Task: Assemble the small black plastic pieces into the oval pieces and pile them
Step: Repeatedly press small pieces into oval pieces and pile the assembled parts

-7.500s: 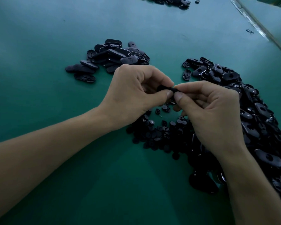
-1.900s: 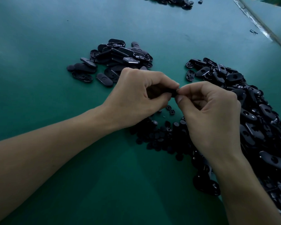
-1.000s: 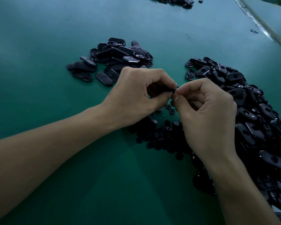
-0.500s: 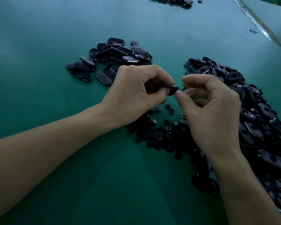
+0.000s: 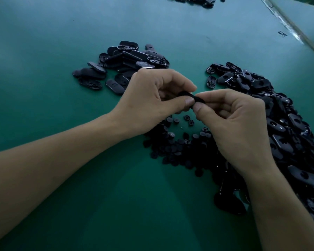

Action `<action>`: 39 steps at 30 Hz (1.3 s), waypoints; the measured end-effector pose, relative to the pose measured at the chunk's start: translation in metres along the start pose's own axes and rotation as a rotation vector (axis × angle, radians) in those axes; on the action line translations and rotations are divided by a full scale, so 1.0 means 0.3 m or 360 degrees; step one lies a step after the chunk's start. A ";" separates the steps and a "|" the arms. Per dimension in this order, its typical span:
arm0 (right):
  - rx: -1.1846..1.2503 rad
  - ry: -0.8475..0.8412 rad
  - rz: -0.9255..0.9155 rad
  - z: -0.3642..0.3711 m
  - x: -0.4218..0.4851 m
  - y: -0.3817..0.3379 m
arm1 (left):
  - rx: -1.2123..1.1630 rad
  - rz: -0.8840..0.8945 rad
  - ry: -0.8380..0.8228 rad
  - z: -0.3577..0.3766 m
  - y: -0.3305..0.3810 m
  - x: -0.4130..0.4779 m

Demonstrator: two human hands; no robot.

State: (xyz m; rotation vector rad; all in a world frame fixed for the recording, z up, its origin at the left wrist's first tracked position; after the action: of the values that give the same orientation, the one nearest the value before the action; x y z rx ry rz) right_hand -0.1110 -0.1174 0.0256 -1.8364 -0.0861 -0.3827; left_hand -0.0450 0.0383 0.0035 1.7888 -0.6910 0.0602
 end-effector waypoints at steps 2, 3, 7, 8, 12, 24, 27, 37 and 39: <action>-0.0022 0.0033 0.0024 0.000 -0.002 0.002 | 0.0005 -0.0001 -0.0009 0.002 0.000 0.001; -0.0026 0.0050 0.0042 0.001 -0.003 0.004 | 0.0010 -0.0002 -0.0018 0.003 0.000 0.002; -0.0018 0.0100 0.0083 0.011 -0.009 0.008 | -0.0005 -0.0011 -0.0069 0.005 0.000 0.004; -0.0011 0.0109 0.0094 0.011 -0.009 0.009 | -0.0019 -0.0014 -0.0080 0.005 0.000 0.005; -0.0037 0.0123 0.0114 0.010 -0.006 0.012 | -0.0034 -0.0003 -0.0088 0.004 0.003 0.007; -0.0012 0.0092 0.0029 -0.004 -0.004 0.008 | 0.0030 0.0026 -0.0006 -0.005 0.008 0.001; -0.0002 0.0074 0.0005 -0.001 -0.006 0.002 | 0.0073 0.0049 0.0055 -0.007 0.012 -0.004; -0.0356 0.0420 -0.0075 -0.030 -0.001 -0.001 | 0.0252 0.0061 0.0388 -0.028 0.006 0.000; -0.0523 0.0528 -0.0106 -0.053 0.000 -0.005 | 0.0264 0.0002 0.0529 -0.045 -0.003 0.006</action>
State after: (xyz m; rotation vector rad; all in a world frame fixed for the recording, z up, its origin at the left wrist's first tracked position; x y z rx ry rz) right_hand -0.1148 -0.1320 0.0309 -2.0684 0.1531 -0.7799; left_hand -0.0392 0.0497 0.0080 1.8771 -0.4576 0.4170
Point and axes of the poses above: each hand's wrist, its own x-axis towards the middle knuckle, its own z-axis out of the palm, y = z × x, the point moved 3 cm from there along x, towards the middle knuckle, and after that the axes turned 11 degrees about x, right-handed, at the moved point
